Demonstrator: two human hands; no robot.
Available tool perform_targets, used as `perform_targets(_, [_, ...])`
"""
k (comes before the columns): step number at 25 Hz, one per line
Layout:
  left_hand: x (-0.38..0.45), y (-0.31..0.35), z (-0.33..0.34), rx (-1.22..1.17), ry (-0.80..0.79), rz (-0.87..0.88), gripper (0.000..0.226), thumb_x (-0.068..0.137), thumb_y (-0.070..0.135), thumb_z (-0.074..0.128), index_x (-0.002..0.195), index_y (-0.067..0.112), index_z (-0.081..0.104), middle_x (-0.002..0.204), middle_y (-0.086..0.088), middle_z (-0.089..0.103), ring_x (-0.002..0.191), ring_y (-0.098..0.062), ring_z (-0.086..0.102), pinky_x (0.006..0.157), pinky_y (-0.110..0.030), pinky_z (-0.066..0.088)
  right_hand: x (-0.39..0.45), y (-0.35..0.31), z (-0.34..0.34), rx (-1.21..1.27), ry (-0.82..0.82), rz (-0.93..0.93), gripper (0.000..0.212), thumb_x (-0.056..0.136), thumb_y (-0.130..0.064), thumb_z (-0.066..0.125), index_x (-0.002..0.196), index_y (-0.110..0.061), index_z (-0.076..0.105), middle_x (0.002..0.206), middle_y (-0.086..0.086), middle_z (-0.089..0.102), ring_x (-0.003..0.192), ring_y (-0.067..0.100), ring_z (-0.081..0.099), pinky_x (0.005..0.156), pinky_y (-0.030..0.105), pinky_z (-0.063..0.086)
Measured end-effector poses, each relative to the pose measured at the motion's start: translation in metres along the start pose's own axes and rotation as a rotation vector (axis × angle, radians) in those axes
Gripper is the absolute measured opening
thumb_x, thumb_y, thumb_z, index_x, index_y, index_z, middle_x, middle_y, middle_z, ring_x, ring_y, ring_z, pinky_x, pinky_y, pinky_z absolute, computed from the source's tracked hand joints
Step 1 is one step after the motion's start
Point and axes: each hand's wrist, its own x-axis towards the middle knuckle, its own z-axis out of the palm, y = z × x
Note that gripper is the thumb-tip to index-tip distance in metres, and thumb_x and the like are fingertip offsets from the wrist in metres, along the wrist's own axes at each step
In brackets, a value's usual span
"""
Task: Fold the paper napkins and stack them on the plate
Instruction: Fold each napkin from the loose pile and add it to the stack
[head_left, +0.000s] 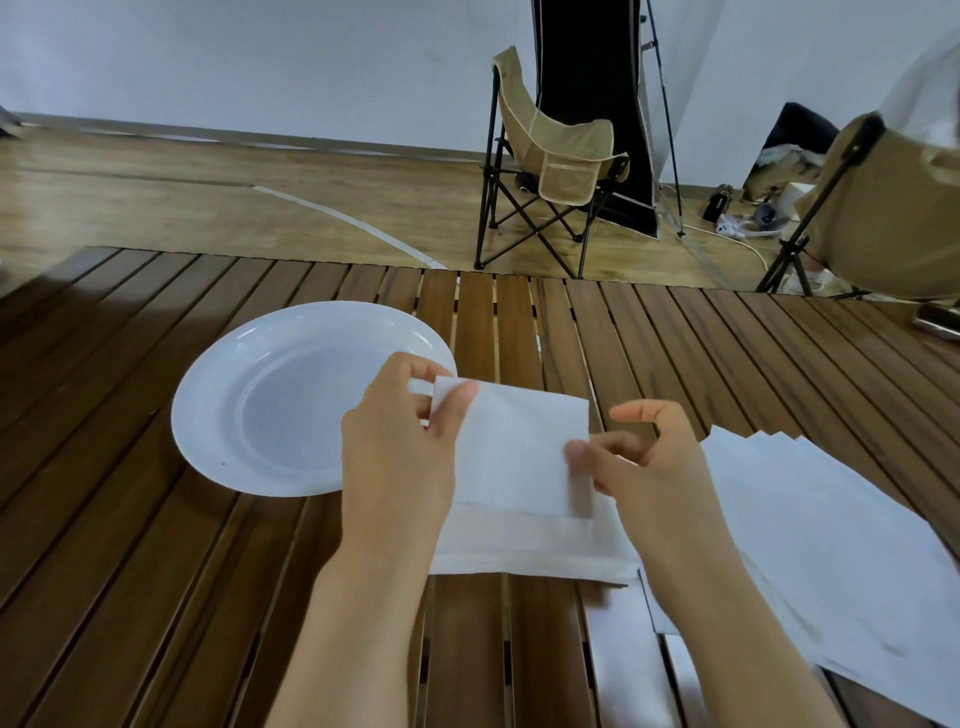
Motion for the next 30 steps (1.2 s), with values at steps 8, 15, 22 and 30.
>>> perform_targets(8, [-0.004,-0.014,0.004,0.109,-0.136,-0.202,0.017,0.083,0.021,0.071,0.089,0.022,0.054,0.085,0.009,0.057,0.077,-0.009,0.056,0.056,-0.009,0.031,-0.002,0.014,0.012,-0.379,0.02,-0.071,0.022,0.083,-0.016,0.071,0.091,-0.02,0.051,0.08,-0.002,0.062,0.073,0.005,0.056,0.054,0.013,0.034])
perform_targets(15, [-0.008,-0.022,0.006,0.193,-0.205,-0.211,0.015,0.084,0.022,0.069,0.098,0.028,0.071,0.104,0.01,0.061,0.078,-0.003,0.053,0.069,-0.014,0.038,0.003,0.027,0.016,-0.597,0.088,-0.222,0.013,0.086,-0.013,0.063,0.08,-0.021,0.056,0.082,-0.007,0.056,0.073,0.008,0.053,0.059,0.017,0.041])
perform_targets(22, [-0.014,-0.007,0.005,0.187,-0.324,-0.255,0.026,0.092,0.026,0.058,0.118,0.028,0.058,0.107,0.01,0.047,0.094,-0.007,0.045,0.08,-0.019,0.037,0.009,0.029,0.006,-0.616,0.137,-0.3,0.007,0.085,-0.016,0.064,0.079,-0.018,0.067,0.1,-0.004,0.047,0.083,0.013,0.053,0.063,0.013,0.035])
perform_targets(30, [-0.01,0.001,-0.002,0.174,-0.165,-0.159,0.019,0.095,0.02,0.052,0.099,0.033,0.066,0.105,0.014,0.047,0.091,-0.003,0.04,0.082,-0.014,0.032,0.022,0.044,-0.038,-1.007,0.102,0.231,0.032,0.092,-0.007,0.045,0.113,-0.021,0.065,0.121,0.006,0.051,0.111,0.029,0.049,0.096,0.042,0.034])
